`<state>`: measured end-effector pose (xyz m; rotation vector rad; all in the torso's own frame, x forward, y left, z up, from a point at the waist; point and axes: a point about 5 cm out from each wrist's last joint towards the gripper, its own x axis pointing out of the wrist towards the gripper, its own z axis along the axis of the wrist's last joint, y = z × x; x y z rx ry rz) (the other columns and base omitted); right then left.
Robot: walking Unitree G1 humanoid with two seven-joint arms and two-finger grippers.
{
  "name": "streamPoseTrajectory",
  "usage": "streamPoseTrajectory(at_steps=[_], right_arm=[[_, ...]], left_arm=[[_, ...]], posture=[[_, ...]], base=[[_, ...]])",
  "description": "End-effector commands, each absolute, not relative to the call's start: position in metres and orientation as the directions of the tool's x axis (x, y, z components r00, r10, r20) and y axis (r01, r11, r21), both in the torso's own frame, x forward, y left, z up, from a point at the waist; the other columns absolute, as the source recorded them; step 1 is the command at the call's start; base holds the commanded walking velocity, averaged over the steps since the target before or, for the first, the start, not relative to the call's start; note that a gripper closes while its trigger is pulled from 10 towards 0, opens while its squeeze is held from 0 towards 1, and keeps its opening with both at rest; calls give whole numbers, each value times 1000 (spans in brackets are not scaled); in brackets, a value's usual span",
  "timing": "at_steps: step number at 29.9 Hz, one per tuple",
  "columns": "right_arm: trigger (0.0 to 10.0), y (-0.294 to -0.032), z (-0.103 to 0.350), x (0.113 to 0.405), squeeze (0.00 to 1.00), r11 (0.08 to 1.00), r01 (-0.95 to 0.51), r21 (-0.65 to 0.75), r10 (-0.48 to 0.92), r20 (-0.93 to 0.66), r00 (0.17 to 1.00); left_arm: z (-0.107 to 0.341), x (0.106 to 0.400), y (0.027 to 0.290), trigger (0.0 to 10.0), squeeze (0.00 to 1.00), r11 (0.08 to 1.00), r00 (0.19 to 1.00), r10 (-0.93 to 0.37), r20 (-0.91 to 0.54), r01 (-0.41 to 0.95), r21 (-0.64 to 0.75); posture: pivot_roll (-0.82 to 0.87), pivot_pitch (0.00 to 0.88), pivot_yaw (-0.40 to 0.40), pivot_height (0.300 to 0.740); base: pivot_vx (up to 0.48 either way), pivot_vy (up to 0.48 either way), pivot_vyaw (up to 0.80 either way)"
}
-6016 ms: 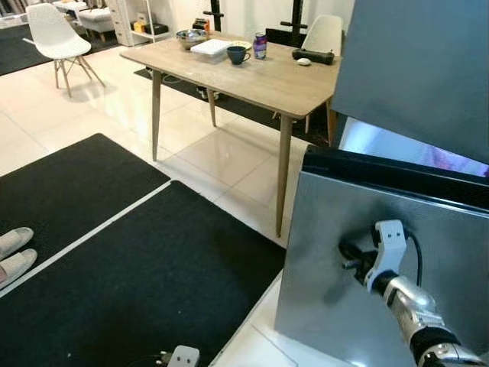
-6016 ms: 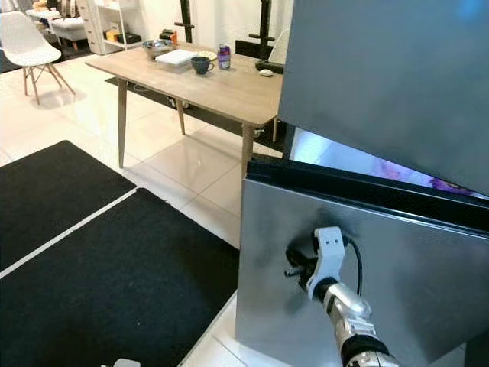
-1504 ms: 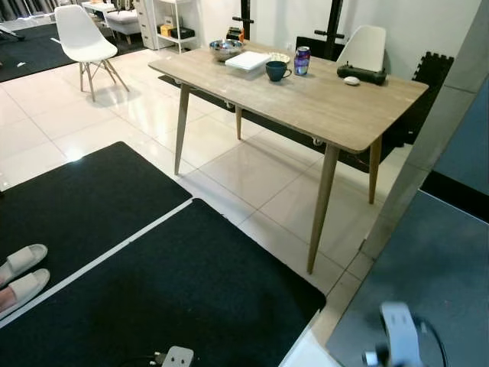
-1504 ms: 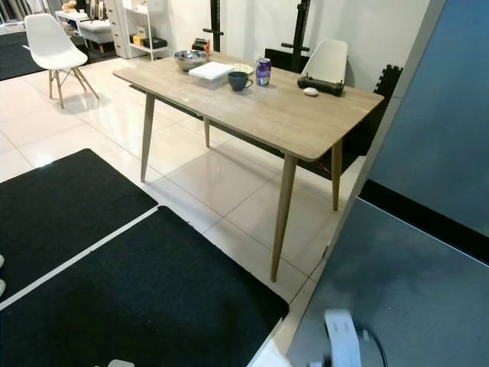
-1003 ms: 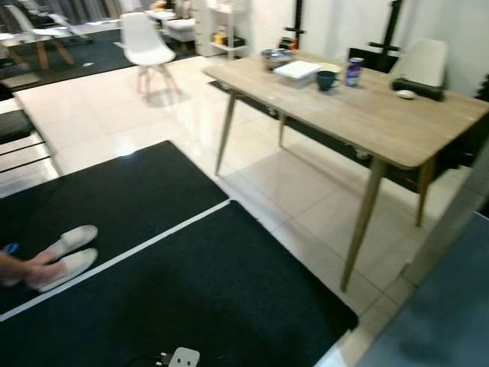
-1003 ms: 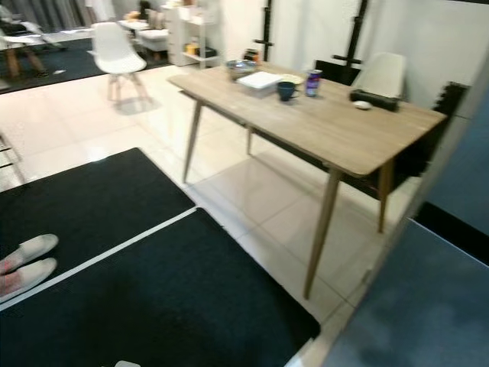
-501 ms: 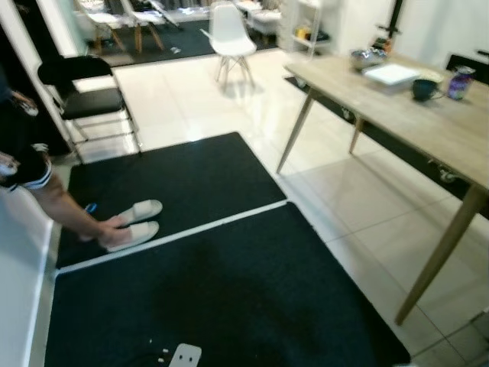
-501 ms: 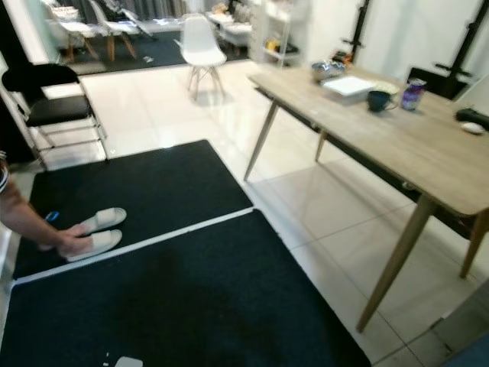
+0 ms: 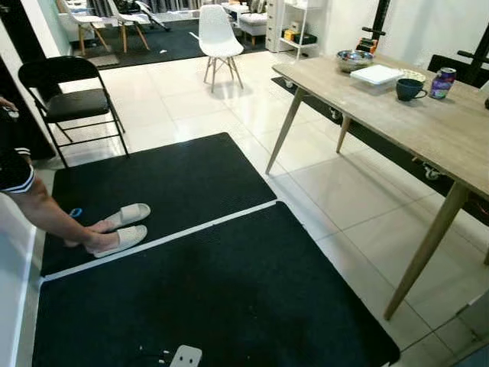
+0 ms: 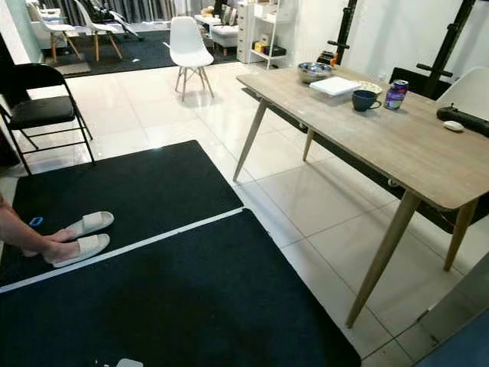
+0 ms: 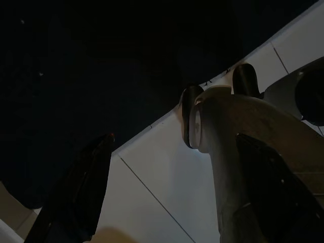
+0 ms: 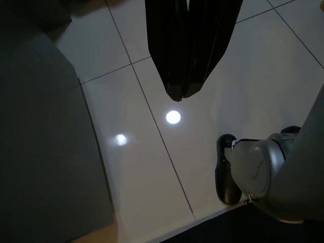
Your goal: Restocking fridge
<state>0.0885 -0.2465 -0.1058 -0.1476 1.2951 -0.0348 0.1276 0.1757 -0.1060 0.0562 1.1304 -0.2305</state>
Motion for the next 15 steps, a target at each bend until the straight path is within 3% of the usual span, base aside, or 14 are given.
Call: streamPoseTrajectory(at_steps=[1,7,15], right_arm=[[10000,-247,-105,90,0,989,-60,-134,-112,-953,282],[10000,-247,-105,90,0,990,-62,-130,-108,-953,285],[10000,-245,-105,91,0,990,-69,-123,-99,-953,288]], left_arm=[[-107,125,177,10000,0,973,391,-154,-908,220,-70],[-107,124,177,10000,0,972,388,-155,-909,222,-71],[-107,123,176,10000,0,971,388,-158,-908,228,-71]], posture=[[-62,0,-23,740],[-63,0,-24,740],[-64,0,-25,740]], base=[[259,0,0],[269,0,0],[409,0,0]])
